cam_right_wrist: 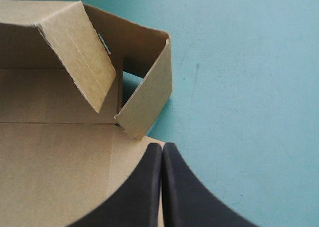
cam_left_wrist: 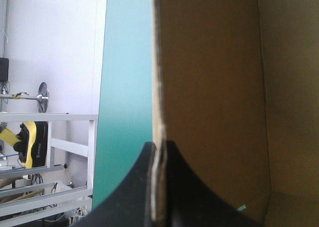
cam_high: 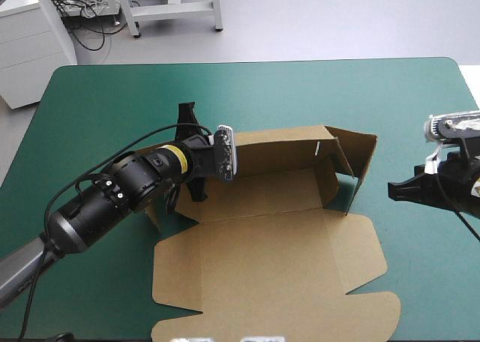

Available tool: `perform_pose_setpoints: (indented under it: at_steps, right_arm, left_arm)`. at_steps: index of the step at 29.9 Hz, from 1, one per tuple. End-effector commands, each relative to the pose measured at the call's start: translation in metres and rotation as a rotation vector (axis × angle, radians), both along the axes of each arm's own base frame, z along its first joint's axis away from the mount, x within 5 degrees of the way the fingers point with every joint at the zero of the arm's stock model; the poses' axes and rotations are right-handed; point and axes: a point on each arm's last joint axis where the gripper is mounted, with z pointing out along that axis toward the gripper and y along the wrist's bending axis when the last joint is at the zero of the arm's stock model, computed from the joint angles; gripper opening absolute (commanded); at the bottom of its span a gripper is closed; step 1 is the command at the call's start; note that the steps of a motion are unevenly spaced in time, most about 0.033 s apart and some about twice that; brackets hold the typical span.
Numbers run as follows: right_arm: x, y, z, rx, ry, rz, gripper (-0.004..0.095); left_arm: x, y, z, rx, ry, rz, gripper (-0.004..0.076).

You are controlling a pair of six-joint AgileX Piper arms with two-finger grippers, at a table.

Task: Fold the box

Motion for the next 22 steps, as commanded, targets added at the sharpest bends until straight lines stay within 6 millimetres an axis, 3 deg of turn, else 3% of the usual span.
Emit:
perform_pose_setpoints:
  at_steps: [1, 11, 15, 18, 22]
  right_arm:
    - [-0.005, 0.000, 0.009, 0.019, -0.032, 0.003, -0.0023]
    - [-0.005, 0.002, 0.011, 0.044, -0.050, 0.020, -0.0019]
    - [-0.006, 0.002, 0.017, 0.046, -0.068, 0.024, 0.0060]
    - [-0.006, 0.001, 0.024, 0.039, -0.074, 0.020, 0.0263]
    - [0.000, 0.002, 0.040, 0.046, -0.113, 0.020, 0.0716]
  left_arm:
    - [-0.007, 0.002, 0.010, -0.051, -0.089, -0.035, -0.0032]
    - [-0.009, 0.000, -0.033, -0.011, -0.099, -0.102, -0.0032]
    - [-0.011, 0.000, -0.047, 0.001, -0.059, -0.100, -0.0032]
    - [-0.012, 0.001, -0.050, -0.003, -0.045, -0.098, -0.0032]
    - [-0.011, 0.000, -0.050, -0.004, -0.044, -0.098, -0.0032]
